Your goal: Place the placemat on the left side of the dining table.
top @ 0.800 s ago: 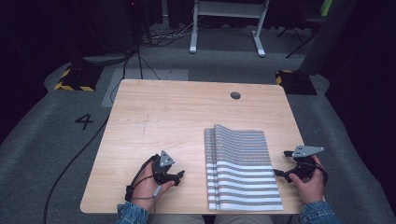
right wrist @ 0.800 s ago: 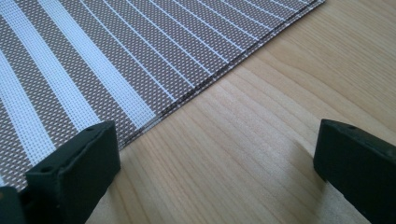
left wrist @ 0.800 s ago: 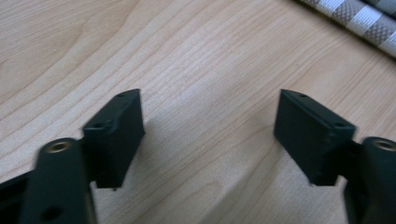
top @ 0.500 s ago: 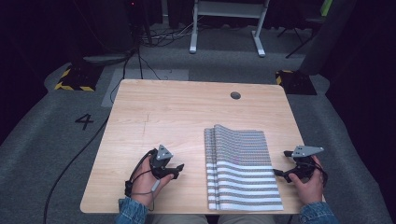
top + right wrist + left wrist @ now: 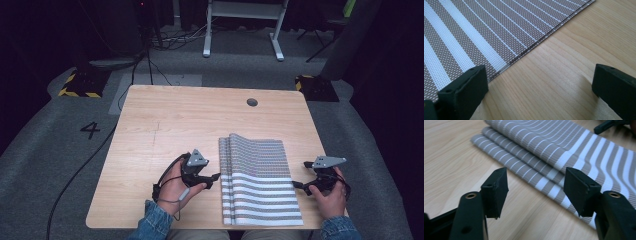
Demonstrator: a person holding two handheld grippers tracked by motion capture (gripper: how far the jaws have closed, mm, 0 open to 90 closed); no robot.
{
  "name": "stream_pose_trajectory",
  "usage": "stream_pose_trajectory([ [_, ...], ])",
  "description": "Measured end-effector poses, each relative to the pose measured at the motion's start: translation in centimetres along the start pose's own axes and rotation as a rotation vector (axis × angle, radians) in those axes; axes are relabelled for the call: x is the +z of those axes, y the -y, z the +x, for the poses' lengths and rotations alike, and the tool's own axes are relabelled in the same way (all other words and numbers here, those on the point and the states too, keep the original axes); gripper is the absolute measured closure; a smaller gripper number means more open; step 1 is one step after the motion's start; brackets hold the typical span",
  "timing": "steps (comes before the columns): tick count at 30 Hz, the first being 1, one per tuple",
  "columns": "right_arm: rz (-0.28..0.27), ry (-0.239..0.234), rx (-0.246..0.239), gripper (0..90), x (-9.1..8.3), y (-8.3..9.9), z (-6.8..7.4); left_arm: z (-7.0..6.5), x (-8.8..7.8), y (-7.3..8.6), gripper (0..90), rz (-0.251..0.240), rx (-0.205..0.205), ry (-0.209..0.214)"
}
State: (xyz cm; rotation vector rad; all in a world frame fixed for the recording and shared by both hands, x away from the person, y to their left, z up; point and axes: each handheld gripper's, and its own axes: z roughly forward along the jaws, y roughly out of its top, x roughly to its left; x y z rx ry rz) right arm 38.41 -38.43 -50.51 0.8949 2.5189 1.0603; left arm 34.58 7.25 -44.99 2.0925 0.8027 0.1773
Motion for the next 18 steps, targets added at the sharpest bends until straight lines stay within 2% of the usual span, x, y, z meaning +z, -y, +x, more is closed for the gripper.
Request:
stream_pose_trajectory([
  [2, -0.001, 0.0, 0.0, 0.6, 0.0, 0.0, 0.0, -0.4, 0.6, -0.3, 39.7, 0.009, -0.006, 0.031],
  [7, 0.0, 0.004, 0.004, 0.6, 0.0, 0.0, 0.0, -1.2, 1.6, -1.0, 38.1, 0.01, 0.018, 0.039],
  [9, 0.0, 0.004, 0.004, 0.6, 0.0, 0.0, 0.0, -1.5, 2.0, -1.2, 37.7, -0.003, 0.009, 0.053],
  [15, 0.0, 0.001, 0.002, 0.5, 0.0, 0.0, 0.0, -2.1, 3.2, -1.9, 37.7, 0.002, -0.016, 0.086],
  [18, -0.001, 0.001, 0.0, 0.5, 0.1, 0.0, 0.0, -2.3, 4.2, -2.1, 37.7, 0.018, -0.037, 0.108],
])
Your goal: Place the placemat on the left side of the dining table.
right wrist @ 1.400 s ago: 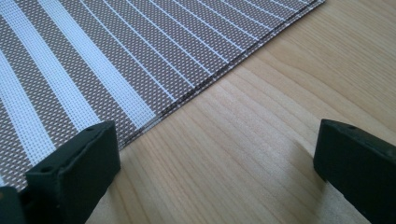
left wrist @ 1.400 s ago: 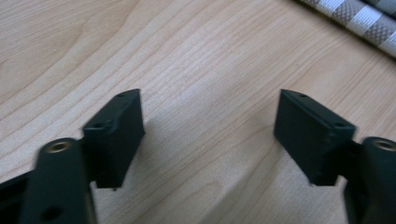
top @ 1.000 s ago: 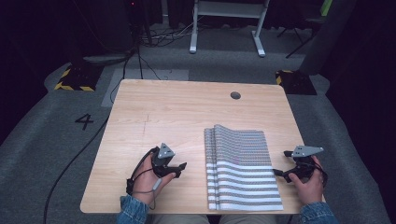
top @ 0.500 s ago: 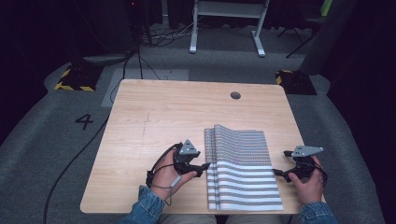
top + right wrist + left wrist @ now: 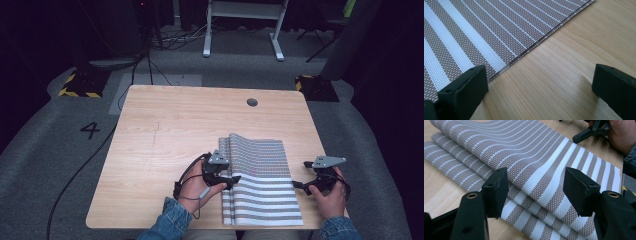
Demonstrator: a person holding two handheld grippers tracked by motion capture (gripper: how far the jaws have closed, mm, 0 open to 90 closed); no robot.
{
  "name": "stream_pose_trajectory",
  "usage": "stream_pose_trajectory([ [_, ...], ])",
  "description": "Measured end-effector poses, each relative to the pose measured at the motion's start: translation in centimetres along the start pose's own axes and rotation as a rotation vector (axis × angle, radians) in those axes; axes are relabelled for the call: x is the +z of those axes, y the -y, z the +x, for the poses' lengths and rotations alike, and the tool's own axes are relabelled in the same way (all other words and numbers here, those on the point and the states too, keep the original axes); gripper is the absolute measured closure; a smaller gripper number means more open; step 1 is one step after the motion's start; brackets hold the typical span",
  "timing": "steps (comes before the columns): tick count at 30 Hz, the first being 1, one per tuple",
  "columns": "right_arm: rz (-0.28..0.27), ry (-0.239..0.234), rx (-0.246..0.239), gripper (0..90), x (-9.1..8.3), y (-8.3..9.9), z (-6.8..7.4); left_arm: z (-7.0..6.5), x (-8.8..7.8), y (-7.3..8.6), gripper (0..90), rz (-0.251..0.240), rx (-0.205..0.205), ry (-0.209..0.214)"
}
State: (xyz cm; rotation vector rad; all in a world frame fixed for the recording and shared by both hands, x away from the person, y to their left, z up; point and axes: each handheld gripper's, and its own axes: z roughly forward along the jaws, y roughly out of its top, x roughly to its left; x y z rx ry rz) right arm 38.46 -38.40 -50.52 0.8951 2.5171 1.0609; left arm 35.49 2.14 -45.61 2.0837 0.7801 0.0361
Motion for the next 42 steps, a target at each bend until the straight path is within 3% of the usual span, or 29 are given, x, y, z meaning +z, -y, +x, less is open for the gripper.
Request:
stream_pose_trajectory([
  [9, 0.0, 0.0, 0.0, 0.5, 0.0, 0.0, 0.0, 1.2, 1.8, 1.1, 36.3, 0.032, -0.103, 0.018],
  [13, 0.0, 0.002, 0.002, 0.5, 0.0, 0.0, 0.0, 1.0, 2.5, 1.3, 33.8, 0.035, -0.128, 0.075],
  [17, 0.0, 0.004, 0.003, 0.4, 0.0, 0.0, 0.0, 1.2, 2.9, 1.5, 31.2, 0.038, -0.126, 0.079],
  [21, 0.0, 0.004, 0.005, 0.4, 0.1, 0.0, 0.1, 0.0, 2.7, 0.9, 33.0, 0.006, -0.018, 0.048],
  [22, -0.002, 0.004, 0.007, 0.4, 0.1, 0.0, 0.1, -0.3, 2.9, 0.8, 32.7, 0.0, -0.009, 0.048],
  [23, 0.001, 0.004, 0.005, 0.4, 0.1, 0.0, 0.1, -0.3, 3.1, 0.8, 31.7, 0.012, -0.006, 0.057],
  [24, -0.003, 0.004, 0.007, 0.4, 0.1, 0.0, 0.1, -0.1, 4.0, 1.2, 29.8, 0.056, -0.04, 0.082],
  [26, 0.001, 0.005, 0.005, 0.4, 0.1, 0.0, 0.1, 0.1, 4.8, 1.7, 31.1, 0.061, -0.042, 0.101],
  [28, 0.001, 0.005, 0.006, 0.4, 0.1, 0.0, 0.1, 0.0, 4.8, 1.7, 33.3, 0.063, -0.031, 0.101],
  [29, 0.001, 0.005, 0.006, 0.4, 0.1, 0.0, 0.1, -0.2, 4.8, 1.5, 33.3, 0.07, -0.026, 0.081],
  [32, 0.0, 0.005, 0.006, 0.4, 0.1, 0.0, 0.1, -0.8, 5.2, 1.2, 52.3, 0.093, -0.033, 0.062],
  [33, 0.0, 0.005, 0.006, 0.4, 0.1, 0.0, 0.1, -0.8, 5.2, 1.2, 62.8, 0.093, -0.033, 0.062],
  [34, 0.0, 0.004, 0.005, 0.4, 0.1, 0.0, 0.1, -0.8, 5.3, 1.3, 62.8, 0.092, -0.02, 0.06],
  [36, 0.001, 0.005, 0.005, 0.4, 0.1, 0.0, 0.1, -0.7, 5.1, 1.3, 86.2, 0.076, -0.039, 0.099],
  [37, 0.001, 0.005, 0.005, 0.4, 0.1, 0.0, 0.1, -0.8, 4.9, 1.2, 86.2, 0.064, -0.026, 0.12],
  [42, 0.0, 0.005, 0.005, 0.4, 0.1, 0.0, 0.1, -1.9, 3.3, 0.0, 88.5, 0.016, 0.07, 0.12],
])
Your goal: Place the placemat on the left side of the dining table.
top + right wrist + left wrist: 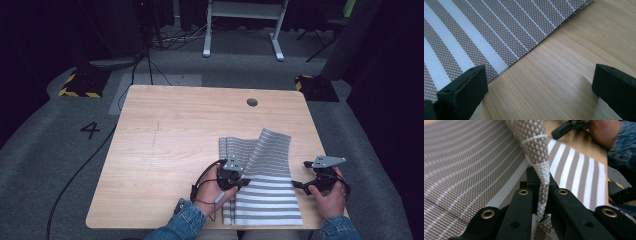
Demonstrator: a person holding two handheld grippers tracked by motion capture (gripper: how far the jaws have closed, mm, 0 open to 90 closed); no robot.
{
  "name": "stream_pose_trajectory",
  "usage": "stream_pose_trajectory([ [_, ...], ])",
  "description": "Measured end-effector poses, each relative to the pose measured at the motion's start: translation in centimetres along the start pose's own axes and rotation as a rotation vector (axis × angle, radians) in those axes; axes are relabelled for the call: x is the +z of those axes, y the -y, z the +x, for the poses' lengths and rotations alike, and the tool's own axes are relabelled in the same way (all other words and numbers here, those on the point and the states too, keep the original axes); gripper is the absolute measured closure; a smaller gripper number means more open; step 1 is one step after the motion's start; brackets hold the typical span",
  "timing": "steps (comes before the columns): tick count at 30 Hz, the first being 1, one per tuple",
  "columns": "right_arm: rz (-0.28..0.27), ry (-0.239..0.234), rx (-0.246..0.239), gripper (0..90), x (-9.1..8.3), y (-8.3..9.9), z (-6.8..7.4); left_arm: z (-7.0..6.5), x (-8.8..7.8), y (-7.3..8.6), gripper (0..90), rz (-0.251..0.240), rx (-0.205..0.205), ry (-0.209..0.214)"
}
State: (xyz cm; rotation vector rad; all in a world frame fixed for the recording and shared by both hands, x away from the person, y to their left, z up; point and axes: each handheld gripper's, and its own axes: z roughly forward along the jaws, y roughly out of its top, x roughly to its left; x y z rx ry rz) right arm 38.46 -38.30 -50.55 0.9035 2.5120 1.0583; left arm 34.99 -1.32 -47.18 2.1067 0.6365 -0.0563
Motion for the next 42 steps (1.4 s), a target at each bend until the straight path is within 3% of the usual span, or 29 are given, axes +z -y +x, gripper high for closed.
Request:
stream_pose_trajectory([
  [6, -0.004, 0.001, -0.001, 0.4, 0.0, 0.0, 0.0, -0.6, -2.7, -1.1, 88.6, -0.055, 0.072, -0.015],
  [14, 0.003, 0.0, 0.003, 0.4, 0.0, 0.0, 0.0, 0.1, -8.5, -1.5, 88.5, -0.075, 0.181, -0.064],
  [21, 0.004, 0.0, 0.004, 0.4, 0.0, 0.0, 0.0, 0.5, -11.7, -0.9, 88.5, -0.075, 0.191, -0.107],
  [25, 0.0, 0.0, 0.0, 0.4, 0.0, 0.0, 0.0, 0.6, -13.5, -0.5, 88.4, -0.035, 0.209, -0.171],
  [28, 0.001, 0.0, 0.001, 0.4, 0.0, 0.0, 0.0, 0.8, -14.7, -0.2, 88.4, -0.034, 0.214, -0.201],
  [32, 0.0, 0.001, 0.0, 0.4, 0.0, 0.0, 0.0, 1.6, -15.9, 0.6, 88.3, -0.047, 0.186, -0.21],
  [39, 0.001, 0.0, 0.001, 0.4, 0.0, 0.0, 0.0, 2.9, -17.9, 1.9, 88.2, -0.041, 0.158, -0.273],
  [42, -0.001, 0.0, 0.001, 0.4, 0.0, 0.0, 0.0, 3.7, -18.7, 2.6, 88.1, -0.031, 0.131, -0.281],
])
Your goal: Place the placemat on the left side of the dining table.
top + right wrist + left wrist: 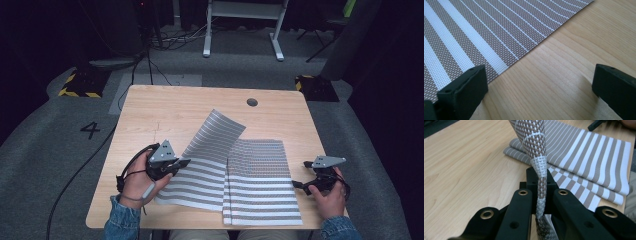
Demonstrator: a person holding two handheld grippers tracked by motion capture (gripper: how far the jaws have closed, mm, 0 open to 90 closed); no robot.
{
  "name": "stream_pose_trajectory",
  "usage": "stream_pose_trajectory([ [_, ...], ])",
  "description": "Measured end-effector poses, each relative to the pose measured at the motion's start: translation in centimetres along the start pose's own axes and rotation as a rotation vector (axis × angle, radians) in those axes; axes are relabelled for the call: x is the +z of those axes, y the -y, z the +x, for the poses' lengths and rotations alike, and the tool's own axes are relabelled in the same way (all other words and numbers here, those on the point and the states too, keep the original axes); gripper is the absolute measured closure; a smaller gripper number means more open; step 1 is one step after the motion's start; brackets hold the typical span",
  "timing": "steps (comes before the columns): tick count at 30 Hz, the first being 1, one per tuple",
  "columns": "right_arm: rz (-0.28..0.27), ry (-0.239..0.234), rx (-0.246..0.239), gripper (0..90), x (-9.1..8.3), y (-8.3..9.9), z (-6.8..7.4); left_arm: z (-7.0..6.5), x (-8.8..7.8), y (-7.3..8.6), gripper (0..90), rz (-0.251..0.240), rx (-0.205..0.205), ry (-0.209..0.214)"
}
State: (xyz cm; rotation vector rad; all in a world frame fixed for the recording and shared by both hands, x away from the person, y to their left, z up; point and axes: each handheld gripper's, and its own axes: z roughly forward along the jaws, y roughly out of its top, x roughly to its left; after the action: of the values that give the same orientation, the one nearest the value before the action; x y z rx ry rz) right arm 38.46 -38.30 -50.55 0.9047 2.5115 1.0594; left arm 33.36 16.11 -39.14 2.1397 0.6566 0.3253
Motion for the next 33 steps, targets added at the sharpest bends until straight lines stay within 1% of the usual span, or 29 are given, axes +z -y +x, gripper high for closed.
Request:
stream_pose_trajectory([
  [1, 0.001, 0.0, 0.0, 0.4, 0.0, 0.0, 0.0, 0.2, 0.0, 0.2, 88.1, -0.002, -0.01, 0.003],
  [2, 0.001, 0.0, 0.0, 0.4, 0.0, 0.0, 0.0, 0.2, 0.0, 0.2, 88.1, -0.002, -0.01, 0.003],
  [3, 0.001, 0.0, -0.001, 0.4, 0.0, 0.0, 0.0, 0.4, -0.1, 0.4, 88.1, 0.002, -0.02, 0.014],
  [4, 0.001, 0.0, -0.001, 0.4, 0.0, 0.0, 0.0, 0.9, -0.1, 0.8, 88.1, 0.001, -0.031, -0.001],
  [5, 0.001, 0.0, -0.001, 0.4, 0.0, 0.0, 0.0, 0.9, -0.1, 0.8, 88.0, 0.001, -0.031, -0.001],
  [7, 0.001, 0.0, 0.0, 0.4, 0.0, 0.0, 0.0, 1.4, 0.1, 1.2, 88.0, 0.002, -0.052, 0.001],
  [8, 0.001, 0.0, 0.0, 0.4, 0.0, 0.0, 0.0, 1.5, 0.3, 1.5, 87.8, -0.002, -0.075, 0.008],
  [9, 0.001, 0.0, 0.0, 0.4, 0.0, 0.0, 0.0, 1.8, 0.4, 1.7, 87.8, 0.001, -0.073, -0.004],
  [11, 0.001, 0.0, -0.001, 0.4, 0.0, 0.0, 0.0, 2.2, 0.8, 2.2, 86.9, -0.025, -0.098, -0.001],
  [12, 0.001, 0.001, -0.001, 0.4, 0.0, 0.0, 0.0, 2.4, 1.0, 2.3, 86.0, -0.044, -0.109, -0.008],
  [13, 0.001, 0.0, -0.001, 0.4, 0.0, 0.0, 0.0, 2.6, 1.3, 2.4, 85.3, -0.05, -0.118, -0.018],
  [14, 0.001, 0.0, -0.001, 0.4, 0.0, 0.0, 0.0, 2.6, 1.7, 2.6, 85.0, -0.045, -0.127, -0.02],
  [15, 0.001, 0.0, -0.001, 0.4, 0.0, 0.0, 0.0, 2.8, 2.0, 2.7, 84.7, -0.035, -0.119, -0.033],
  [17, 0.001, 0.0, 0.0, 0.4, 0.0, 0.0, 0.0, 3.0, 2.5, 3.1, 84.7, -0.027, -0.136, -0.04],
  [18, 0.001, 0.0, 0.0, 0.4, 0.0, 0.0, 0.0, 3.3, 2.6, 3.3, 84.5, -0.024, -0.138, -0.046],
  [22, 0.001, 0.001, -0.001, 0.4, 0.0, 0.0, 0.0, 4.0, 2.9, 4.1, 83.1, -0.025, -0.169, -0.071],
  [24, 0.001, 0.001, -0.001, 0.4, 0.0, 0.0, 0.0, 4.1, 3.1, 4.2, 83.3, -0.026, -0.184, -0.066],
  [28, 0.001, 0.001, -0.001, 0.4, 0.0, 0.0, 0.0, 4.2, 3.4, 4.4, 82.6, -0.022, -0.187, -0.085],
  [29, 0.001, 0.0, 0.0, 0.4, 0.0, 0.0, 0.0, 4.3, 3.4, 4.5, 74.2, -0.027, -0.193, -0.105],
  [30, 0.001, 0.0, 0.0, 0.4, 0.0, 0.0, 0.0, 4.4, 3.4, 4.6, 74.2, -0.029, -0.197, -0.137],
  [31, 0.001, -0.001, 0.0, 0.4, 0.0, 0.0, 0.0, 4.6, 3.5, 4.7, 63.8, -0.033, -0.203, -0.177],
  [32, 0.001, 0.0, 0.0, 0.4, 0.0, 0.0, 0.0, 5.0, 3.3, 4.9, 42.4, -0.014, -0.236, -0.292],
  [33, 0.001, 0.0, 0.0, 0.4, 0.0, 0.0, 0.0, 5.0, 3.3, 4.9, 35.4, -0.014, -0.236, -0.292],
])
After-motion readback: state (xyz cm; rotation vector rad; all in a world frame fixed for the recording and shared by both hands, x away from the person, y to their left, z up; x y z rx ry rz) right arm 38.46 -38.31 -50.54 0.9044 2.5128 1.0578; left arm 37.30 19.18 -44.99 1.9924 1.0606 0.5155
